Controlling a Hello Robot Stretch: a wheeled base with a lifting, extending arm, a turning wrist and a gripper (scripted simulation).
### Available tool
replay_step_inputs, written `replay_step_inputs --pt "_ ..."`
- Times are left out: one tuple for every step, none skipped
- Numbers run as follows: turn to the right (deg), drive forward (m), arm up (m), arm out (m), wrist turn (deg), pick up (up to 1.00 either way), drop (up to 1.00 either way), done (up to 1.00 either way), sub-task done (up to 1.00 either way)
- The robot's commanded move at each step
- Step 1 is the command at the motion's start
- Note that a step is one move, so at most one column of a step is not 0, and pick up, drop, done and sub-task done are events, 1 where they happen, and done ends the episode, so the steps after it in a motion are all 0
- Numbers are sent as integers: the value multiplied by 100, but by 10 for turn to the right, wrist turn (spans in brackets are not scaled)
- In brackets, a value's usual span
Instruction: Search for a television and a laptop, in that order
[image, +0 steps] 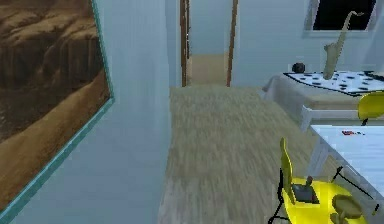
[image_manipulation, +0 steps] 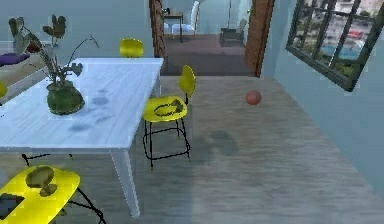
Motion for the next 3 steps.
replay_step_inputs --pt "0 100 0 0 0 0 0 0 0" --pt "0 100 0 0 0 0 0 0 0" --pt "0 100 0 0 0 0 0 0 0"
